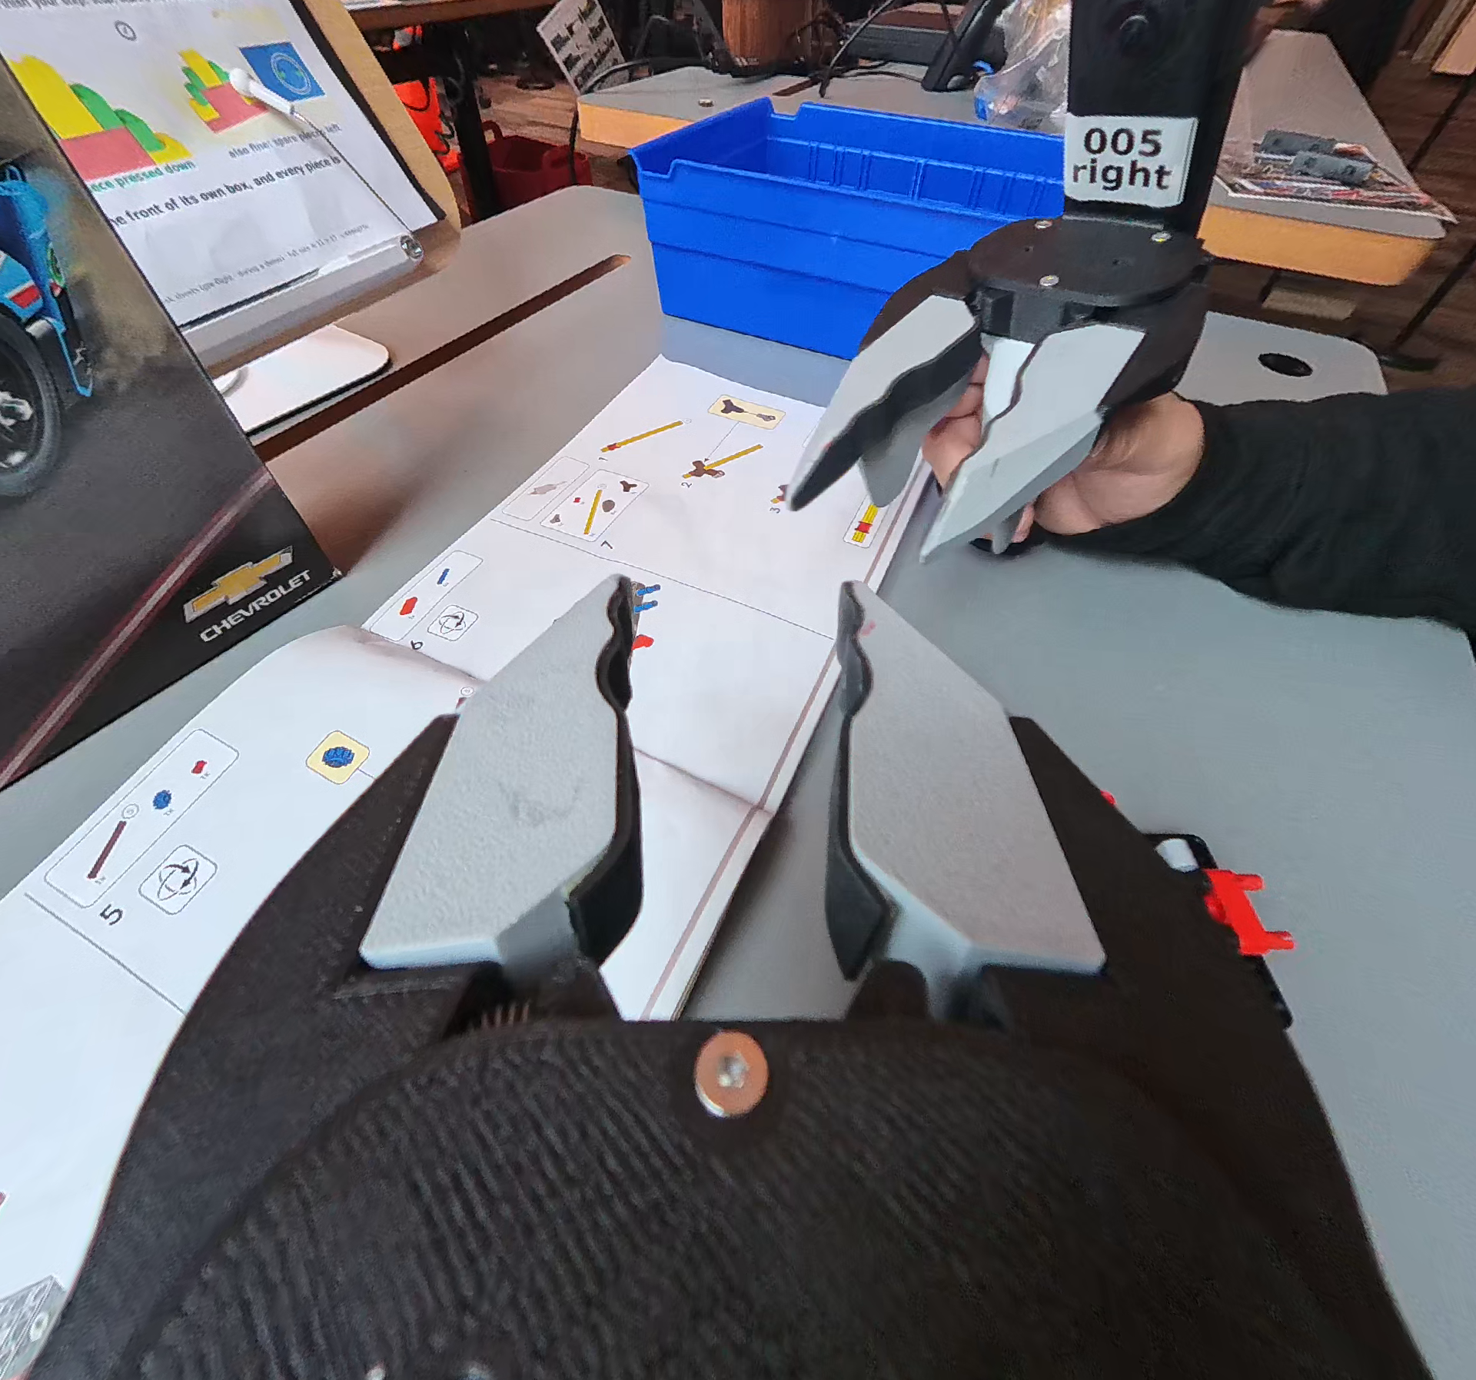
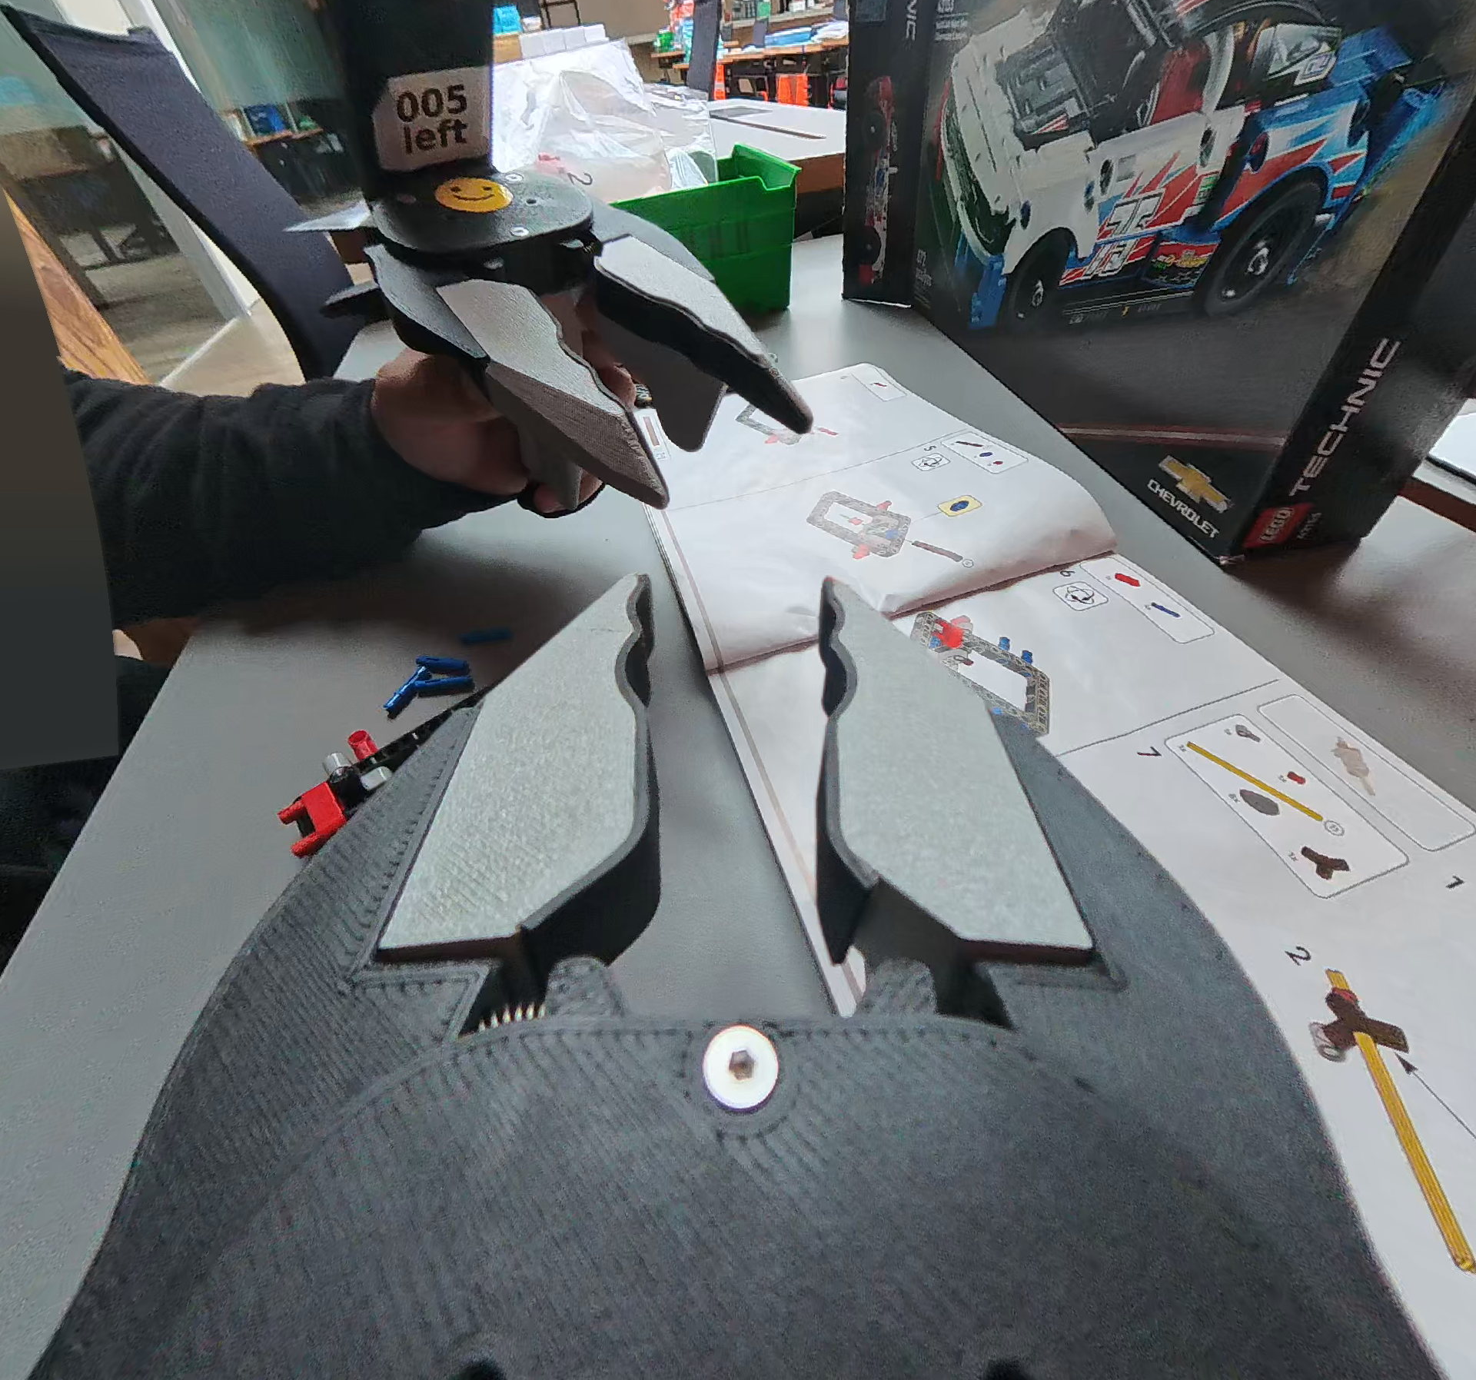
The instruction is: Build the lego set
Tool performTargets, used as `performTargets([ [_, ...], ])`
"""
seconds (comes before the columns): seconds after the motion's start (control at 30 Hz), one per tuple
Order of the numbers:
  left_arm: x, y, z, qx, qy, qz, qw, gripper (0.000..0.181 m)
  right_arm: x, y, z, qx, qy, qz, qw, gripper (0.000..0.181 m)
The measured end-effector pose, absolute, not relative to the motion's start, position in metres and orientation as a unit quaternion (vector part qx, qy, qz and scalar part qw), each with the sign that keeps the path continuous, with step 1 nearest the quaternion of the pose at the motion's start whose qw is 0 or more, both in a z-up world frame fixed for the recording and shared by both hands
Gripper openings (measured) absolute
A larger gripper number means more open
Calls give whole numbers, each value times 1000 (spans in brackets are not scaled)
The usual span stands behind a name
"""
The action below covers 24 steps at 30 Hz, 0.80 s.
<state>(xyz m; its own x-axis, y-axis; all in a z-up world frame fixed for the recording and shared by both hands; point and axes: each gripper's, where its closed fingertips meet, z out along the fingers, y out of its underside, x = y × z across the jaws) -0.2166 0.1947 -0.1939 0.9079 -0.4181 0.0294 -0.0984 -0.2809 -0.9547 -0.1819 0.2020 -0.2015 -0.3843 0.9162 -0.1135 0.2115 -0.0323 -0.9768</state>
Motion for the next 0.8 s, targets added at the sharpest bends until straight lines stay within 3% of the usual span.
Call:
performTargets([
  [0.5,-225,195,-195,-790,142,-154,576,42,-174,210,-197,-460,-627,531,338,32],
  [0.8,-227,195,-205,-810,140,-138,552,15,-161,237,-201,-453,-662,427,417,16],
])
